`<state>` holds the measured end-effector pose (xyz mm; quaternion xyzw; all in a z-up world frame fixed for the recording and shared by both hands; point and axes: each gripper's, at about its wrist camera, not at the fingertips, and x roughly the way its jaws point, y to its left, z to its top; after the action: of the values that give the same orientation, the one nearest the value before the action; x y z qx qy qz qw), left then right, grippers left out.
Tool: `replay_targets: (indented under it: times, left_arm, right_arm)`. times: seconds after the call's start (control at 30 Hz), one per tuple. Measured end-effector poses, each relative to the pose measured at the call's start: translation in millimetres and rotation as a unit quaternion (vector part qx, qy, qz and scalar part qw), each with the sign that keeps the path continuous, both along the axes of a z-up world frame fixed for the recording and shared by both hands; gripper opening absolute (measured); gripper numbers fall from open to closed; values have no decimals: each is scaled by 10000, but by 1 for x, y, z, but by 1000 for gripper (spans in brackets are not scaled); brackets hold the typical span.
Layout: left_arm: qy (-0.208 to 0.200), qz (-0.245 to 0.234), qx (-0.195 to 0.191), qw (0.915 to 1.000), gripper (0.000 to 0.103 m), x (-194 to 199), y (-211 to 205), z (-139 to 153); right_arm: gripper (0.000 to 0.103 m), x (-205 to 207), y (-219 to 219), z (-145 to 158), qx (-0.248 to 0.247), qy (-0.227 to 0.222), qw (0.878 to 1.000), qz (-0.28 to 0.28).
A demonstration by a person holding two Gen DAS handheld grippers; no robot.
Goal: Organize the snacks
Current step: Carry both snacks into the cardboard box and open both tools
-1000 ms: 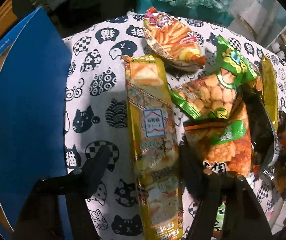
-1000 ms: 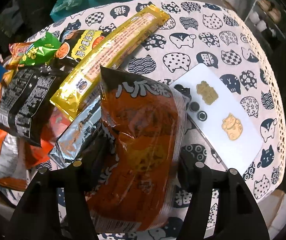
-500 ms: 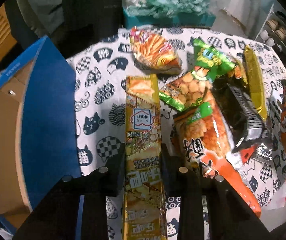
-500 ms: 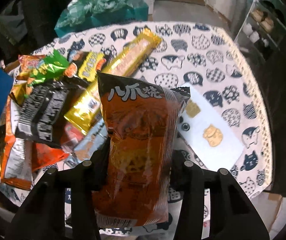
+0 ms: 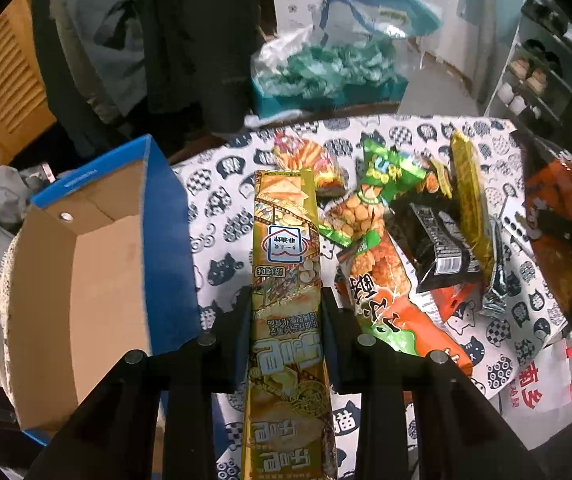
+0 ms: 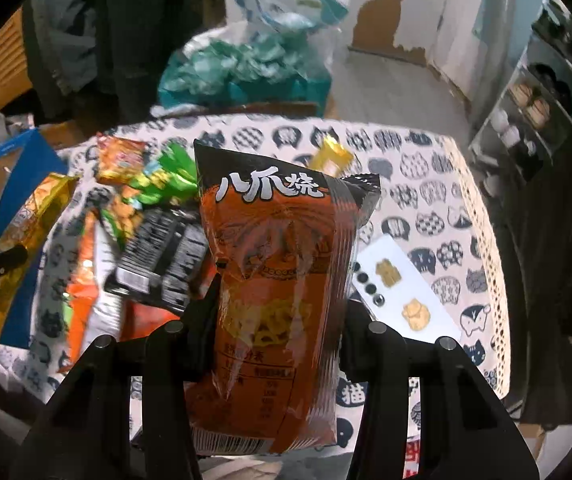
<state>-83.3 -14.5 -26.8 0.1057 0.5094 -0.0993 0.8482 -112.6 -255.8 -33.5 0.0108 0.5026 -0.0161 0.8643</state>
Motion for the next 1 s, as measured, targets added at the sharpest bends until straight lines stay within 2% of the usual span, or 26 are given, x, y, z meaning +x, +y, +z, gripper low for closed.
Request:
replay_targets:
  times: [0.23, 0.53, 1.0]
  left_arm:
    - [-225, 100, -213, 9995, 31, -5, 26, 31]
    - [-355, 462, -596, 9965, 31, 1, 78, 53]
    - [-456, 1311, -892, 9863, 31, 17, 178, 50]
  right_arm:
    - [47, 4, 34, 21, 25, -210, 9993, 305]
    - [47, 19, 95, 44, 206, -371, 9955, 846]
    - [47, 54, 217, 66, 586, -324, 9820, 1764]
